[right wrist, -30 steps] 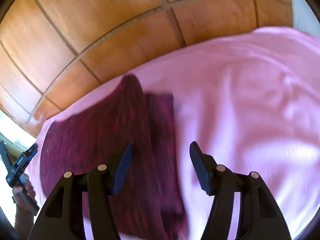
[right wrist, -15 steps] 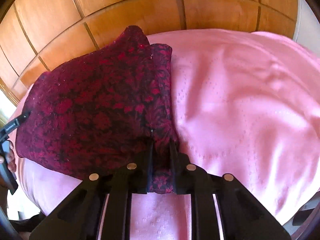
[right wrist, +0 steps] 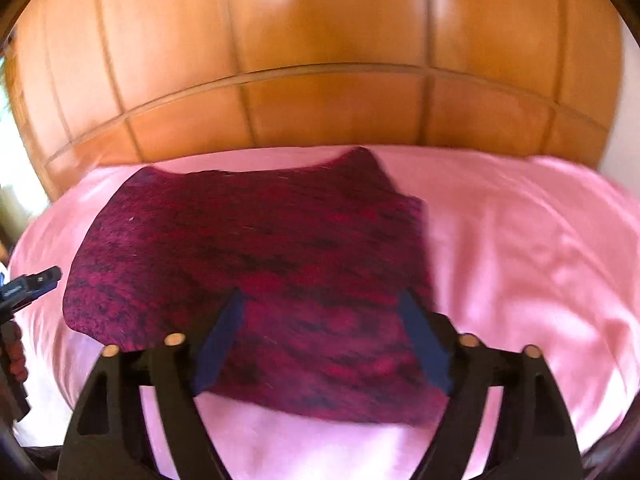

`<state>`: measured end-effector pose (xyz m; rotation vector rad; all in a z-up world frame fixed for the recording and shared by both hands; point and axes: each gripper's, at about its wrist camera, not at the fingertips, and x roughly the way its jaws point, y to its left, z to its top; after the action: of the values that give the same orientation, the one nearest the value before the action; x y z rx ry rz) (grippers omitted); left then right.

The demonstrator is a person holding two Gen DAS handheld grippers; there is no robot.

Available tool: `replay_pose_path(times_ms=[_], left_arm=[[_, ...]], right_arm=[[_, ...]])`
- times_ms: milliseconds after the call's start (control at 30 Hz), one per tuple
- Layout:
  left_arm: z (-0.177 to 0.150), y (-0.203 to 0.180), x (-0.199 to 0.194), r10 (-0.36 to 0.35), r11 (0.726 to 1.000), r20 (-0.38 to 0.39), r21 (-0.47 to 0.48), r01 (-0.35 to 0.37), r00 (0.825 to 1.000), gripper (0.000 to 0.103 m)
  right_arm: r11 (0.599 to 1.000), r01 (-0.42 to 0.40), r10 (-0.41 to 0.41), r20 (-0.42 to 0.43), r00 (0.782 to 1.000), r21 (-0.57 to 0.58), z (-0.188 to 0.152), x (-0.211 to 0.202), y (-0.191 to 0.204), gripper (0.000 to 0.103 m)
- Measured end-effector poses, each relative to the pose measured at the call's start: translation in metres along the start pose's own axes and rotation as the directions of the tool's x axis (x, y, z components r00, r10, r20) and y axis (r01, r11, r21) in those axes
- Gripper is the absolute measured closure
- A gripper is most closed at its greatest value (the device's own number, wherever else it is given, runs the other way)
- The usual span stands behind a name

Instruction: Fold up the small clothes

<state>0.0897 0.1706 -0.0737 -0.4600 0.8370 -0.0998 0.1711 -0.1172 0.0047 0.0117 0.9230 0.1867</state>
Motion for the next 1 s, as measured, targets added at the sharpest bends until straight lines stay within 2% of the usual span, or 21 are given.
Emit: replay_pose_path(times_ms=[100, 167, 200, 267, 333, 433, 600, 667, 733, 767, 867, 1000], left_arm=[[-0.012, 0.003, -0.001, -0.095, 0.995, -0.042, 0.018, 0.096, 0.995, 0.045], [-0.02, 0.0, 0.002, -0.121, 0.992, -0.064, 0.036, 0.123, 0.991, 0.045], [-0.023, -0.003, 0.007, -0.109, 0.992, -0.077, 0.051, 0.113, 0.991, 0.045], [-0.029, -0.008, 0.021, -0.071, 0.993, -0.117, 0.083, 0.081, 0.991, 0.065], [-0.028, -0.011, 0.031, -0.048, 0.993, -0.136, 0.1, 0.062, 0.99, 0.067], [-0.028, -0.01, 0.039, -0.042, 0.991, -0.163, 0.12, 0.062, 0.986, 0.069], [-0.031, -0.009, 0.03, 0.004, 0.986, -0.162, 0.165, 0.023, 0.987, 0.069], [-0.026, -0.013, 0.025, 0.009, 0.989, -0.152, 0.147, 0.014, 0.988, 0.069], [-0.017, -0.013, 0.013, -0.008, 0.992, -0.105, 0.126, 0.021, 0.994, 0.069], [-0.007, -0.013, 0.005, -0.024, 0.993, -0.06, 0.113, 0.03, 0.998, 0.069], [0.027, -0.011, 0.0, -0.07, 0.995, -0.009, 0.064, 0.07, 0.998, 0.069], [0.064, -0.011, 0.03, -0.098, 0.995, -0.034, 0.003, 0.098, 0.995, 0.069]], right_arm=[[1.0, -0.01, 0.01, -0.006, 1.0, -0.023, 0.011, 0.025, 0.02, 0.02], [1.0, -0.003, 0.003, -0.007, 1.0, -0.025, 0.016, 0.04, 0.026, 0.019], [0.999, 0.02, -0.02, -0.013, 1.0, -0.031, 0.018, 0.05, 0.028, 0.019], [1.0, 0.023, -0.024, -0.042, 0.999, -0.016, 0.015, 0.068, 0.025, 0.018], [1.0, 0.021, -0.021, -0.047, 0.999, -0.013, 0.01, 0.076, 0.02, 0.016], [0.996, 0.03, -0.031, -0.013, 0.999, -0.083, 0.0, 0.084, 0.022, 0.015], [0.994, 0.042, -0.038, 0.032, 0.999, -0.101, -0.011, 0.086, 0.021, 0.014], [0.994, 0.04, -0.037, 0.039, 0.999, -0.099, -0.012, 0.082, 0.02, 0.013], [0.994, 0.042, -0.038, 0.039, 0.998, -0.098, -0.013, 0.079, 0.02, 0.013], [0.994, 0.044, -0.04, 0.04, 0.998, -0.099, -0.012, 0.079, 0.021, 0.013], [0.994, 0.047, -0.042, 0.057, 0.997, -0.094, -0.014, 0.079, 0.021, 0.012], [0.995, 0.047, -0.042, 0.063, 0.997, -0.087, -0.016, 0.078, 0.022, 0.012]])
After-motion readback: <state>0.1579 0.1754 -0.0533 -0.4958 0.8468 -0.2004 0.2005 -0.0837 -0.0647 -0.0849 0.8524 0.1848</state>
